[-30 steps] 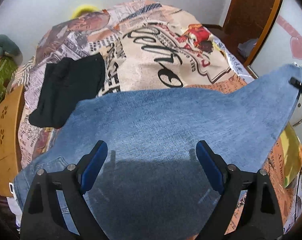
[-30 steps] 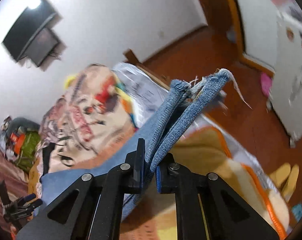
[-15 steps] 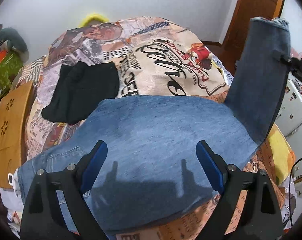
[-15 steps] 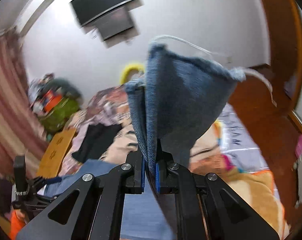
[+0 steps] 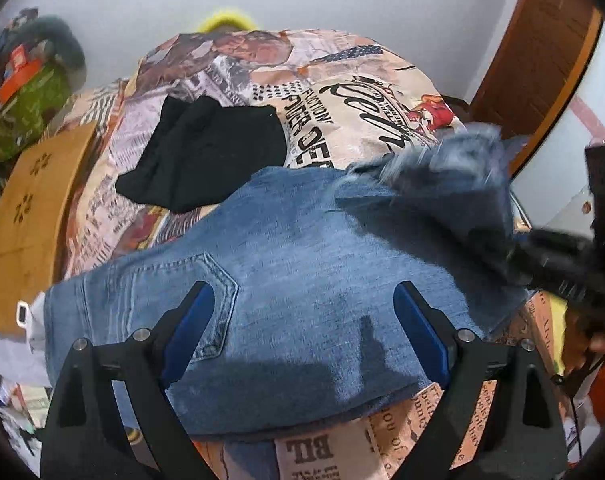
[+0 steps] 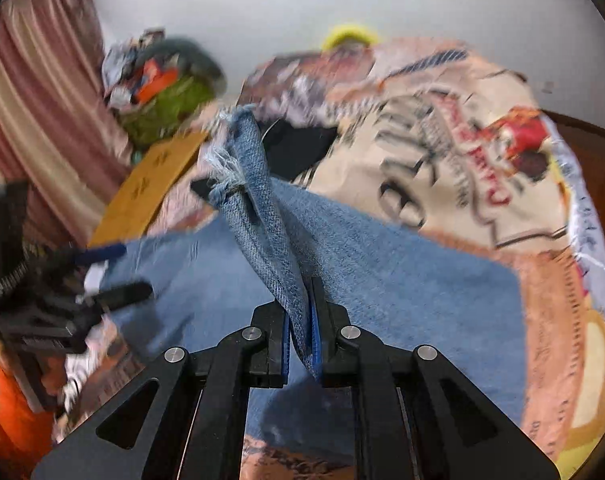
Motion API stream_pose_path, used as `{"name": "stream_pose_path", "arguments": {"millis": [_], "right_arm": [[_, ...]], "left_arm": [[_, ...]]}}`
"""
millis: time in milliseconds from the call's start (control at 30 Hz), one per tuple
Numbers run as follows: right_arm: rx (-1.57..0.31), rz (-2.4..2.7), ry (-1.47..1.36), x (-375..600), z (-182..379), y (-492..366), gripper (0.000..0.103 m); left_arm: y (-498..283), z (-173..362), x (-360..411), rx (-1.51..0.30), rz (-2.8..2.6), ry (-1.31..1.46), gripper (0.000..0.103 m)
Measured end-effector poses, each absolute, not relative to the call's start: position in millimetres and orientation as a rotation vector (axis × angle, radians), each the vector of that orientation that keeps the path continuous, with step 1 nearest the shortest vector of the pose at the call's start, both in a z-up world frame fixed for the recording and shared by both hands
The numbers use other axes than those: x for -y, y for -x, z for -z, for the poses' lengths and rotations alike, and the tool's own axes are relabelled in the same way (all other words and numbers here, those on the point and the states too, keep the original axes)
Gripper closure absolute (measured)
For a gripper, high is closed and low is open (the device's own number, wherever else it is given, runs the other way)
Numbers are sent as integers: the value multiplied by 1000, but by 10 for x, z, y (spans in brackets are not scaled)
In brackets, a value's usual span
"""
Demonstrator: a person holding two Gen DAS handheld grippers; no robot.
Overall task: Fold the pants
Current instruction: 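Grasp the jeans leg hem with the right gripper and fold it toward the left gripper, then open the right gripper and flatten the folded jeans with both tools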
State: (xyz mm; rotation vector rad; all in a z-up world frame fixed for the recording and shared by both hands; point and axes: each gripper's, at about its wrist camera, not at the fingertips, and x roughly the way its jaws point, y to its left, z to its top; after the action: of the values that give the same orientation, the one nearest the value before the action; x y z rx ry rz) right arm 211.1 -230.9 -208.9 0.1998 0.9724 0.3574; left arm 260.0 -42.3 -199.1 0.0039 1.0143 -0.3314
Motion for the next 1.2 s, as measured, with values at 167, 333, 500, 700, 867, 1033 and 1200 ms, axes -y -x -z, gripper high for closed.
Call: {"name": "stream_pose_path", "arguments": {"millis": [167,333,500,700,867,1033,1200], "right_arm": [[-1026,-379,-151,2170,2145,-2071,83],[-1002,-419,-145,2187,1976,-1951,52],[-936,-378,-142,2396,1773,-1905,50],[-904,-285,-172,2782,1696,-2024,44],[-932,-226,-208,3051,1819,-2132,44],[-1005,-202,-252,3207,2123,-2240,44],[-1095,-205,-246,3238,2441,-2318,44]], "left_arm": [[-2628,2018,472,-1038,316,-24,11],[-2677,1901,531,-1017,323,-22,11],[-2750,1799,721,-989,340,-59,9],[-2959,1781,1091,-976,375,-120,9],[-3141,1919,1350,-1000,392,-168,9],[-3312,2195,1542,-1056,382,-222,9],[-3374,2460,1601,-1116,375,-257,8]]}}
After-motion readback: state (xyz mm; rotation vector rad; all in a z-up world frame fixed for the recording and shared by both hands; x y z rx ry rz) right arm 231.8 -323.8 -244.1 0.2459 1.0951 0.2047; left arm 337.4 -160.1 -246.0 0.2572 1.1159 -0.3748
